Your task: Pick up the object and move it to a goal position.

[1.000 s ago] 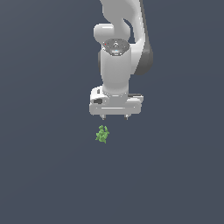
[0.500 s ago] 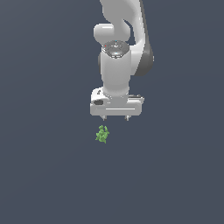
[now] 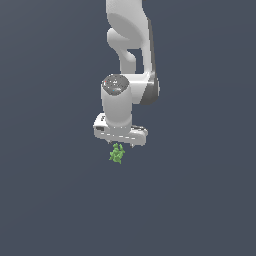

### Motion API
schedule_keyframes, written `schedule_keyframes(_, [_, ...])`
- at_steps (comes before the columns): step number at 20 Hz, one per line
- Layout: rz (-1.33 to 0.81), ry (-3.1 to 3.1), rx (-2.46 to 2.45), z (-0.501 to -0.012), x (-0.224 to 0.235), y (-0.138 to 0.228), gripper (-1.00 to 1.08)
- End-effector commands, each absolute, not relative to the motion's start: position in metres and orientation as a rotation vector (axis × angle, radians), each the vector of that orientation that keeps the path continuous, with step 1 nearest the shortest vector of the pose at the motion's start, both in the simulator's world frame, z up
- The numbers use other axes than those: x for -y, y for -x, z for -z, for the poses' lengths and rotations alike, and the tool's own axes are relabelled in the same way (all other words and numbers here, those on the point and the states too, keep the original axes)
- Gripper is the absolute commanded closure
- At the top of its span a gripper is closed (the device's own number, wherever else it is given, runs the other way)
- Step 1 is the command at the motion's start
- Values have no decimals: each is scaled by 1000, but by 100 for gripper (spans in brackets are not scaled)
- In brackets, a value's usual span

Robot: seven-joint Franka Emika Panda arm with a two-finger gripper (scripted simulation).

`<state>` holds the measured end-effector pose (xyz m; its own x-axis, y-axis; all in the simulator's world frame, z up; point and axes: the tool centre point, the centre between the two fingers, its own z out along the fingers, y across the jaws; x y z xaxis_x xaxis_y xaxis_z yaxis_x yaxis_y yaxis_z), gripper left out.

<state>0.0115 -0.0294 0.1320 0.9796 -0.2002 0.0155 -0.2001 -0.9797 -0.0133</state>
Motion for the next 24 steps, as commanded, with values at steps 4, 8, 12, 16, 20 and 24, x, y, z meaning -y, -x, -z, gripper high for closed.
schedule_keyframes(4, [5, 3107, -449, -104, 49, -7, -92])
schedule_keyframes(8, [0, 3105, -477, -98, 54, -6, -92])
schedule_keyframes(12, [-1, 3106, -468, -96, 53, -6, -92])
schedule_keyframes(16, [-1, 3106, -471, -80, 53, -5, -92])
schedule_keyframes(20, [0, 3105, -476, -59, 54, -5, -92])
schedule_keyframes(24, [0, 3105, -477, -49, 54, -6, -92])
